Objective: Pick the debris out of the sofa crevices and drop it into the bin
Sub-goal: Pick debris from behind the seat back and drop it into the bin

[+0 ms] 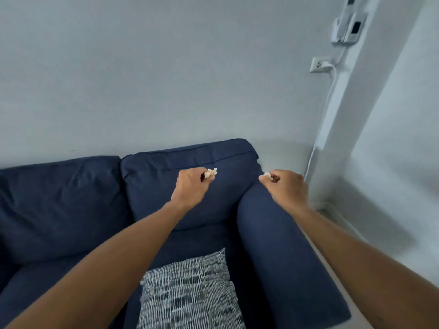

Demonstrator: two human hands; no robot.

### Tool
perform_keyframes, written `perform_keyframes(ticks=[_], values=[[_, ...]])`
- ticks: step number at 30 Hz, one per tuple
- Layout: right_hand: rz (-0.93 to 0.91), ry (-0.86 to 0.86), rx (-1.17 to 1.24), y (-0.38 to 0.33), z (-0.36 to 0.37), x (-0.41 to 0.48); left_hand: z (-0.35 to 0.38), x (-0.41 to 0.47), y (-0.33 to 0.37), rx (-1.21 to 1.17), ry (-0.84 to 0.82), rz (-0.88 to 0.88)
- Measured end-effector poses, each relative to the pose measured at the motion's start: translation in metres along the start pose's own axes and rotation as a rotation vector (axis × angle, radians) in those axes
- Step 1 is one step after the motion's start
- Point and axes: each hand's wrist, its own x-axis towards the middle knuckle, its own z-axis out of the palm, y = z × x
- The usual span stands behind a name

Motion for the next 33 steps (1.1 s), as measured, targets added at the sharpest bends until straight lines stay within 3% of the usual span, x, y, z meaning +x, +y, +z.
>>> perform_keyframes(ticks=[8, 17, 26, 33], values=[[0.120, 0.083, -0.112, 0.061, -0.117, -0.044, 0.030, -0.022, 0.118, -0.069, -0.159, 0.113], [0.339, 0.152, -0.221, 0.153, -0.208, -0.121, 0.114, -0.065, 0.231, -0.095, -0.365, 0.289], [0.613, 0.176, -0.231, 0.239, -0.219, -0.210, 0.211, -0.143, 0.267, -0.114, -0.565, 0.395], [0.708, 0.125, -0.224, 0.302, -0.176, -0.285, 0.287, -0.211, 0.240, -0.080, -0.727, 0.393]])
